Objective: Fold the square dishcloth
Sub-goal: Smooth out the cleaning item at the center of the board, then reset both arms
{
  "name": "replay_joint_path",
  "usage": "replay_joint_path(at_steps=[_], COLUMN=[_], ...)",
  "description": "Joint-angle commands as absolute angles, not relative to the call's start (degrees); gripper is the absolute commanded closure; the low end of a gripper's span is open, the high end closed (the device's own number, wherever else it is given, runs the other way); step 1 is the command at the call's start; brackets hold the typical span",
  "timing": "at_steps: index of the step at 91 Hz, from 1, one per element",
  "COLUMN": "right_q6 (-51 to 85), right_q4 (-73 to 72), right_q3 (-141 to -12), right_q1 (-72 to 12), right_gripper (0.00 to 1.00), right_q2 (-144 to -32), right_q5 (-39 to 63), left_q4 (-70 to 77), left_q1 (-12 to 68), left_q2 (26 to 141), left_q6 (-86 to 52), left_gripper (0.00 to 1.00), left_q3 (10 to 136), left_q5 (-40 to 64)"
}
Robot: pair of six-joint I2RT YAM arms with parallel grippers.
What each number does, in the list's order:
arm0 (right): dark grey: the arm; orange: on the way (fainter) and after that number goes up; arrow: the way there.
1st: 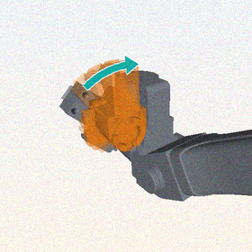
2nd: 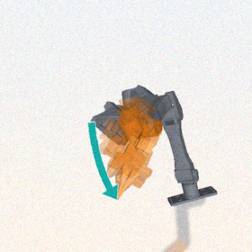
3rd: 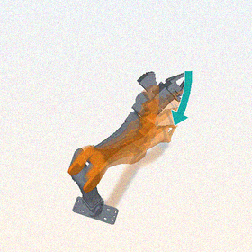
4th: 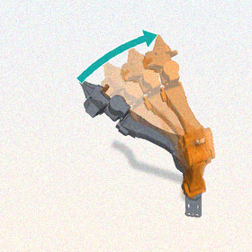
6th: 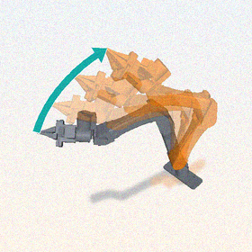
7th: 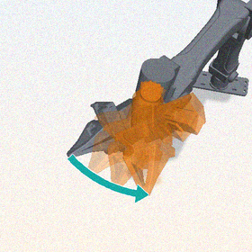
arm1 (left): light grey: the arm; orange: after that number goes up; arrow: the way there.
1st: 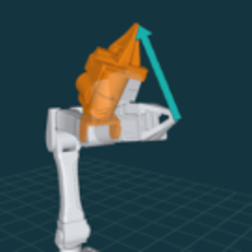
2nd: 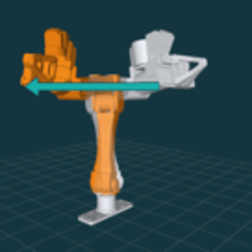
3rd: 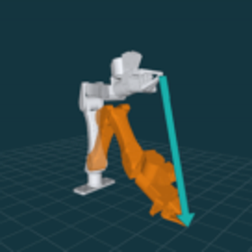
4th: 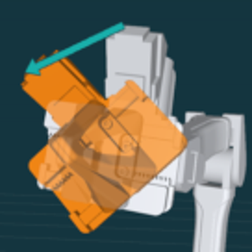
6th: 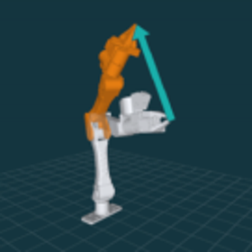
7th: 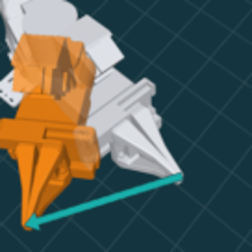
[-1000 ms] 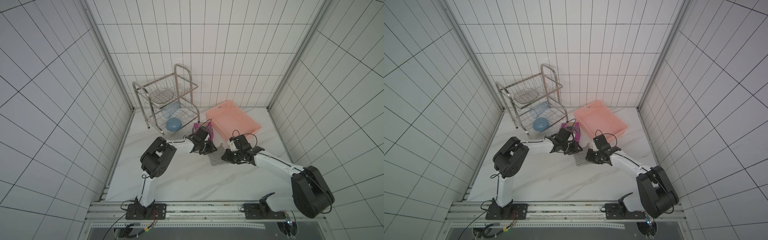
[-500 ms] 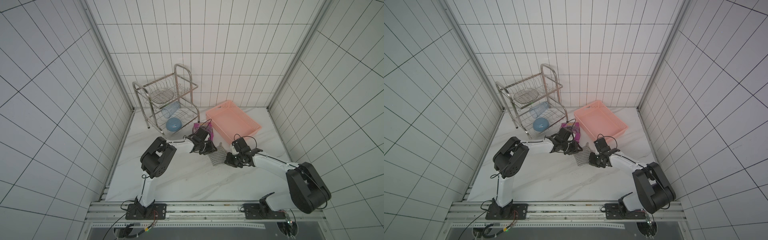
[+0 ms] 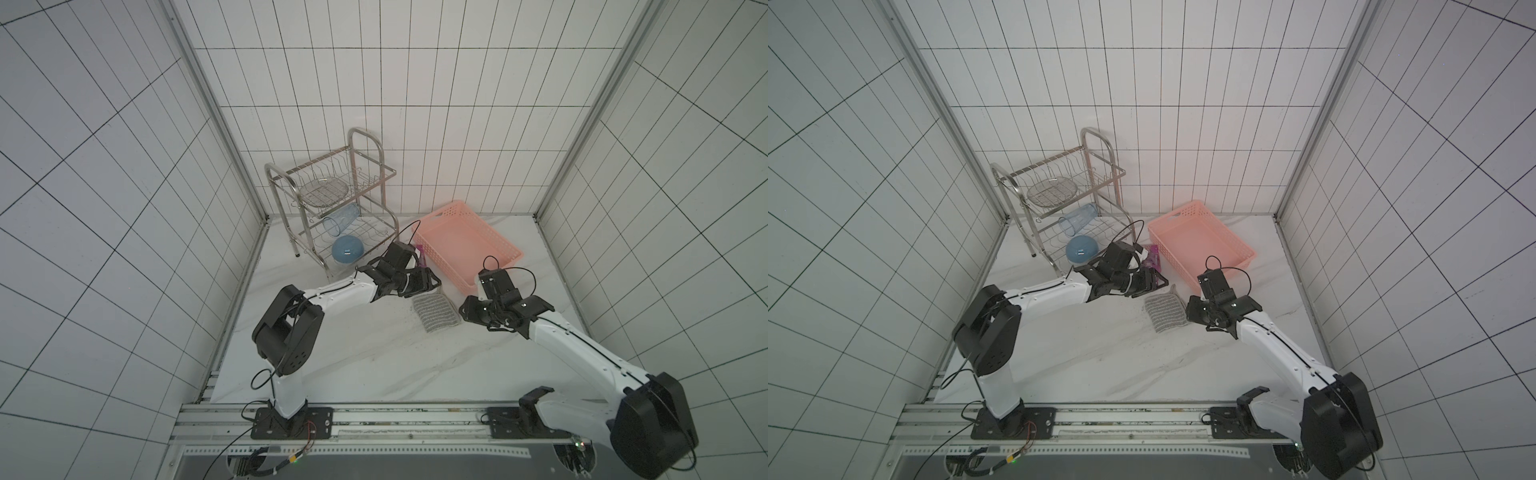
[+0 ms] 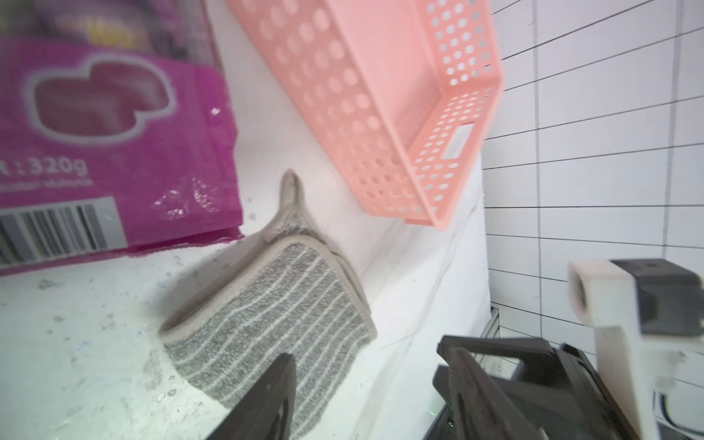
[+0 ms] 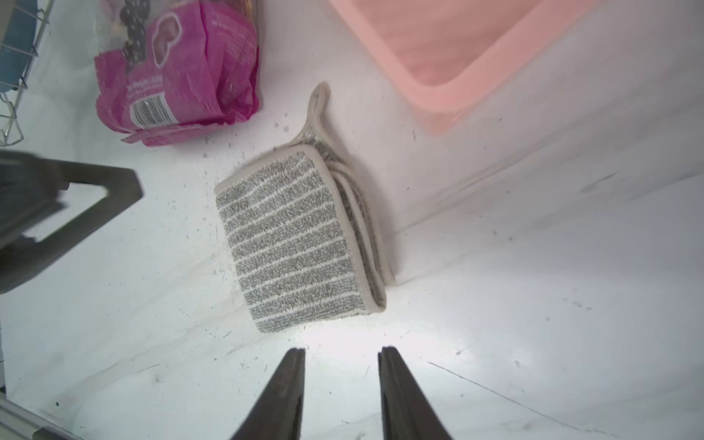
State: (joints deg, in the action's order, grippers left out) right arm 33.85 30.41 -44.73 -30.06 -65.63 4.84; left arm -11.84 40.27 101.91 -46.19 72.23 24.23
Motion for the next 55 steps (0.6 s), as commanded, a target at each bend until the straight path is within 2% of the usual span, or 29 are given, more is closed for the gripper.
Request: replay_joint_path(at_steps=[1,9,18,25,32,41,55], right_q6=[32.7,32.4,31.9,31.4,30.7,29.4,27.3], right_q4=[37.0,37.2,37.2,37.1,36.4,34.4,29.7], right_q3=[-47.2,-48.0,-48.6,-48.7,-48.7,-48.4,-46.2], right_q1=[-28.1,-26.3,-24.2,-22.8,-20.7,-17.8,-14.1], right_gripper=[0.55,0.47,0.31,0.16,0.06,0.0,0.01], right_q2=[-62.5,-60.1,-57.7,-56.0,-55.0,-54.6,-54.4], right_q5=[-5.2,-9.1,-14.9,-19.9,-23.8,-26.5,-29.5], left_q4=[-14.2,-15.9,-17.6,-20.0,-22.3,-23.0,-16.5], left_q1=[40.2,38.8,35.7,33.0,30.0,26.1,21.9], left_q2=[95.6,90.0,83.0,77.5,72.7,68.2,63.7], left_q6=[-44.5,-44.0,-43.5,-42.3,-40.7,-38.5,-32.2], left_gripper=[0.25,0.16,0.03,0.02,0.02,0.02,0.01], left_q3=[69.8,66.3,60.9,57.6,54.5,50.7,44.8], left_q5=[20.8,16.2,9.7,3.5,-4.6,-14.9,-30.7])
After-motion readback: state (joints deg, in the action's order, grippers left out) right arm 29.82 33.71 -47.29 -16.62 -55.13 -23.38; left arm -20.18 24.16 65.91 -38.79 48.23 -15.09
